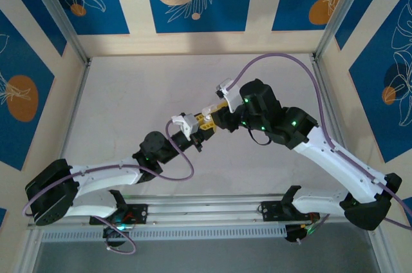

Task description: Insert the wireless bluetooth earbuds into the charging case

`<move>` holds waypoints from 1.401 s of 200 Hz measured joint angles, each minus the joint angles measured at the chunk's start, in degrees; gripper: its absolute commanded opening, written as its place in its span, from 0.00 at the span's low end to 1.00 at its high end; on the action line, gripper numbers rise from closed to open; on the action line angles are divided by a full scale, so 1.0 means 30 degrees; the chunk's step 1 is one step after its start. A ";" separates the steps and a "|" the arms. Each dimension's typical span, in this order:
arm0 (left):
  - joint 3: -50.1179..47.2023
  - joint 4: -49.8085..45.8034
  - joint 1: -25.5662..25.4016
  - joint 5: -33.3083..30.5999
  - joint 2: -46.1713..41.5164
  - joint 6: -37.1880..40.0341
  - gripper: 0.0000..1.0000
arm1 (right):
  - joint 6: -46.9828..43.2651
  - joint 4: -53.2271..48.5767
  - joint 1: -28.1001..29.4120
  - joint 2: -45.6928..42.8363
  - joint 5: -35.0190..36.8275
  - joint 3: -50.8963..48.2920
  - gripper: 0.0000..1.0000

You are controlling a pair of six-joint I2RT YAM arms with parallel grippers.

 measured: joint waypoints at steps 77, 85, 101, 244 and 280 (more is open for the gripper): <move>0.0000 0.0444 0.0000 0.0015 0.0000 0.0000 0.10 | 0.1690 -0.0022 -0.1173 -0.0372 -0.2033 0.0000 0.50; 0.0000 0.0437 0.0000 0.0022 0.0000 0.0007 0.10 | 0.1902 -0.0029 -0.1333 -0.0430 -0.2361 0.0000 0.51; 0.0000 0.0437 0.0000 0.0022 0.0000 0.0007 0.10 | 0.2280 0.0029 -0.1668 -0.0525 -0.3067 0.0000 0.54; 0.0015 0.0153 0.0000 0.1843 -0.0007 0.0670 0.12 | 0.6900 -0.2288 -0.6244 0.3563 -0.8590 0.4350 0.51; 0.0029 -0.0284 0.0000 0.2069 -0.0058 0.0947 0.12 | 0.6608 -0.4262 -0.6237 0.5246 -1.0506 0.4626 0.49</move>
